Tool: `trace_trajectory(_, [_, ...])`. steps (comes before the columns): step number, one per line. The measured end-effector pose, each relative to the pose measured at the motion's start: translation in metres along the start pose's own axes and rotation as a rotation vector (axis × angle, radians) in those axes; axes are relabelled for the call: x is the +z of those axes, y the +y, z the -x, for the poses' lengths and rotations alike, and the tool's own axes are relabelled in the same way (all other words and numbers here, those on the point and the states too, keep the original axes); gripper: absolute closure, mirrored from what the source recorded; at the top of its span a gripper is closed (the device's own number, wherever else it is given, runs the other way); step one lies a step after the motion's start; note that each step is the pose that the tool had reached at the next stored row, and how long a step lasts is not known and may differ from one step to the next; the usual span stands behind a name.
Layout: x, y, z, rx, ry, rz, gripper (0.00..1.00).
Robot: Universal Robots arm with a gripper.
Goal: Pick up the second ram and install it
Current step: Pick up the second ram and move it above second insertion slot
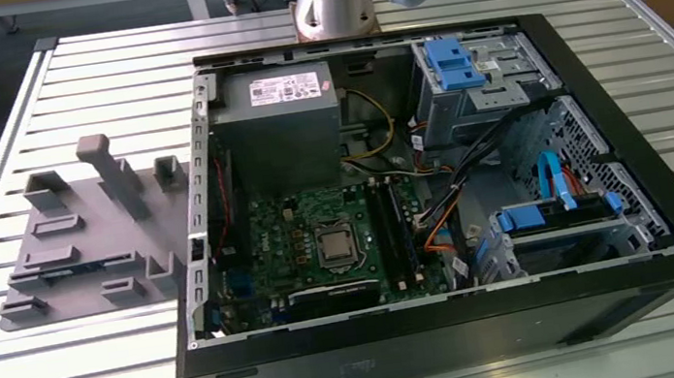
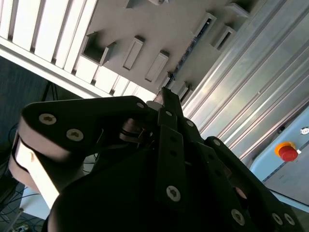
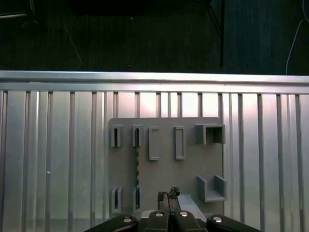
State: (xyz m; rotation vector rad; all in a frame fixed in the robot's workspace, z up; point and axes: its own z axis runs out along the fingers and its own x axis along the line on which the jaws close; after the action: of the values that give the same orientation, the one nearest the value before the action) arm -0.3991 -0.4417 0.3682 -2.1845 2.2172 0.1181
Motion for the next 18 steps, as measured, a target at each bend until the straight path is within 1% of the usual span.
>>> trace_trajectory(4, [0.0011, -0.0003, -0.0001, 0.001, 0.0005, -0.0003, 0.89])
trace_trajectory(10, [0.0048, -0.0003, -0.0003, 0.032, -0.0002, -0.0023, 0.89])
trace_trajectory(18, [0.0076, -0.0005, -0.0007, 0.032, 0.0065, -0.0027, 0.89])
